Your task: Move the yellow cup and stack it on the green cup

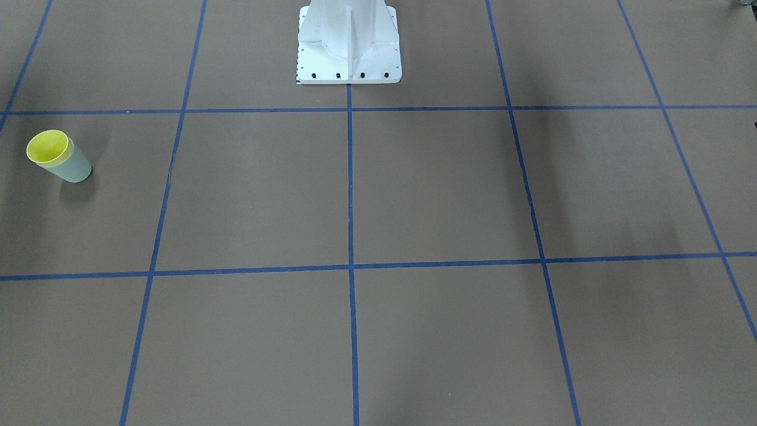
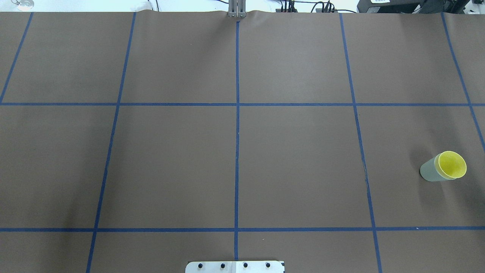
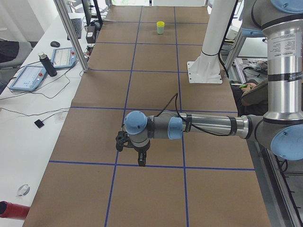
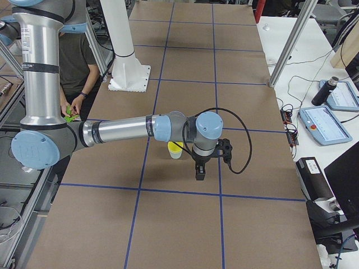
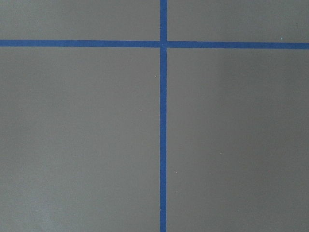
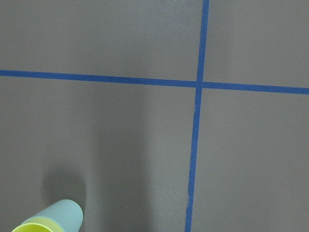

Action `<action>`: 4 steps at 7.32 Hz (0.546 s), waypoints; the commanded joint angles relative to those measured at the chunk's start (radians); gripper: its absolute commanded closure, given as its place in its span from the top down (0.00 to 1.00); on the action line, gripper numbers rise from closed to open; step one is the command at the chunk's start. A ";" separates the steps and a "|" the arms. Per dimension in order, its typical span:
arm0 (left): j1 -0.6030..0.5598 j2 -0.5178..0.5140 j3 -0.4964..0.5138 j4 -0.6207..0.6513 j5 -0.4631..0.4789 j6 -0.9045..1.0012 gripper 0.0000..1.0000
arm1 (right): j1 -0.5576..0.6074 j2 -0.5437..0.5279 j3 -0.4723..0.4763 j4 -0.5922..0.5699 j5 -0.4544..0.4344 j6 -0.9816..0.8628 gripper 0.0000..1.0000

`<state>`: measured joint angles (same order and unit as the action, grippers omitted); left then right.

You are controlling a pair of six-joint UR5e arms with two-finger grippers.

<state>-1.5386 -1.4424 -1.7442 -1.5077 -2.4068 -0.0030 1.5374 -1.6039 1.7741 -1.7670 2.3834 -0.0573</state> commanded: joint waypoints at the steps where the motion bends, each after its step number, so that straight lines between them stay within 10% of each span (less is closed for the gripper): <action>1: 0.000 0.001 0.000 0.000 0.000 0.000 1.00 | -0.052 0.004 0.007 0.000 -0.036 0.001 1.00; 4: 0.000 0.001 0.000 0.000 0.000 0.000 1.00 | -0.053 -0.004 -0.004 0.000 -0.033 -0.001 1.00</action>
<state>-1.5386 -1.4420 -1.7441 -1.5079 -2.4068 -0.0031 1.4864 -1.6041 1.7759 -1.7666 2.3495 -0.0573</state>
